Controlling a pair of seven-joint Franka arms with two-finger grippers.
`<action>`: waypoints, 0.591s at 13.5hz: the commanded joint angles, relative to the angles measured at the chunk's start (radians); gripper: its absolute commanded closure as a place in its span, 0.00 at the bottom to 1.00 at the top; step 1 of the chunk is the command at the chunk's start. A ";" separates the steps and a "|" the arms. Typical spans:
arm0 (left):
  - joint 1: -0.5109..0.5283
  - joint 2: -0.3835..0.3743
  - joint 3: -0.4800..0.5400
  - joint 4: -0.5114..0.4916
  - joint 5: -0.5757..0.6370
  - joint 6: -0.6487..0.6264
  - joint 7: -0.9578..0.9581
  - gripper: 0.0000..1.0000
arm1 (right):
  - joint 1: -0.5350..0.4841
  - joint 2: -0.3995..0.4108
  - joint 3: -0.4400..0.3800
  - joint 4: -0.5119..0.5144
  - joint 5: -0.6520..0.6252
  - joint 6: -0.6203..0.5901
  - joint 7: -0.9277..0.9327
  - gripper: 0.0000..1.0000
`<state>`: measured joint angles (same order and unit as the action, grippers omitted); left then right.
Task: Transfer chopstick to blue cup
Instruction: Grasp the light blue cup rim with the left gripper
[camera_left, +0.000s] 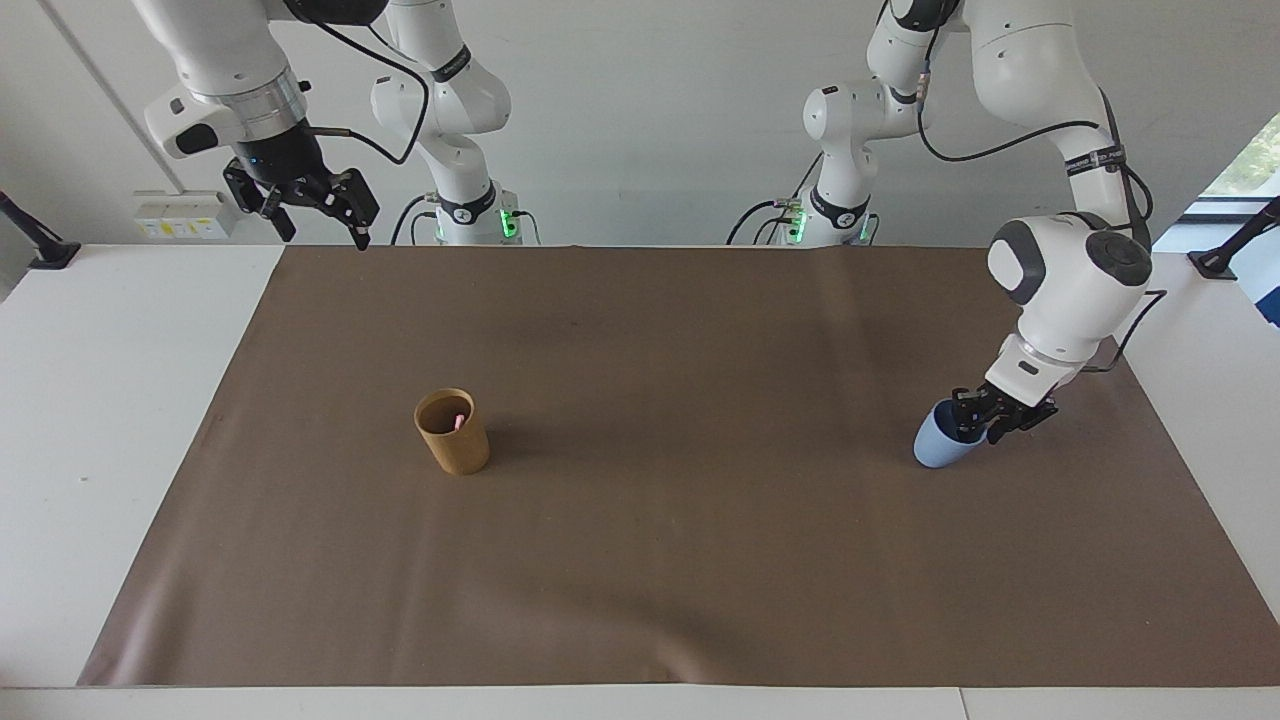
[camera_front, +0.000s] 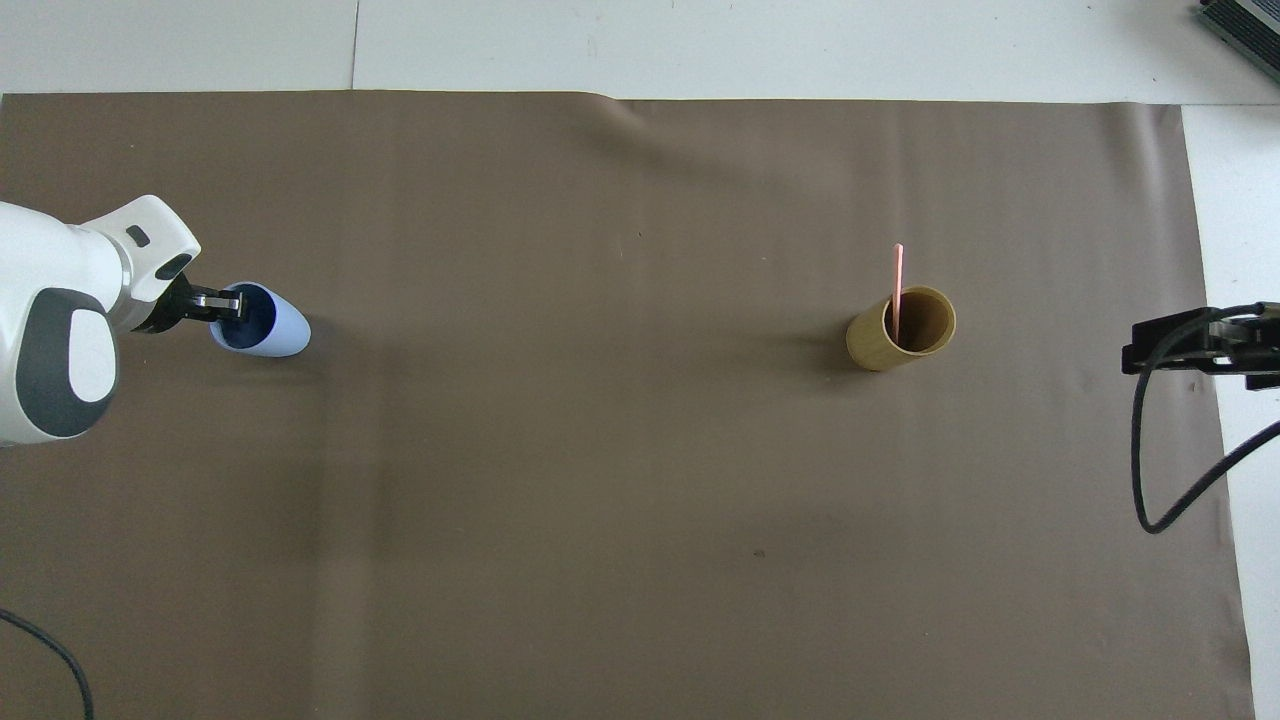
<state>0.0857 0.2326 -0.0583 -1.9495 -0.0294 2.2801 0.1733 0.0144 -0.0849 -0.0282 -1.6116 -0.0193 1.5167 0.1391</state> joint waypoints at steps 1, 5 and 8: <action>0.011 -0.007 -0.008 -0.008 -0.017 -0.016 0.000 1.00 | -0.016 -0.029 0.005 -0.030 0.006 0.004 -0.021 0.00; -0.056 -0.048 -0.011 0.001 -0.015 -0.040 -0.064 1.00 | -0.013 -0.029 0.007 -0.031 0.006 0.005 -0.026 0.00; -0.173 -0.047 -0.011 0.006 -0.009 -0.030 -0.184 1.00 | -0.013 -0.029 0.007 -0.030 0.006 -0.001 -0.027 0.00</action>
<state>-0.0079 0.1995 -0.0828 -1.9433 -0.0335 2.2660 0.0645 0.0143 -0.0850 -0.0280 -1.6122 -0.0193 1.5163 0.1391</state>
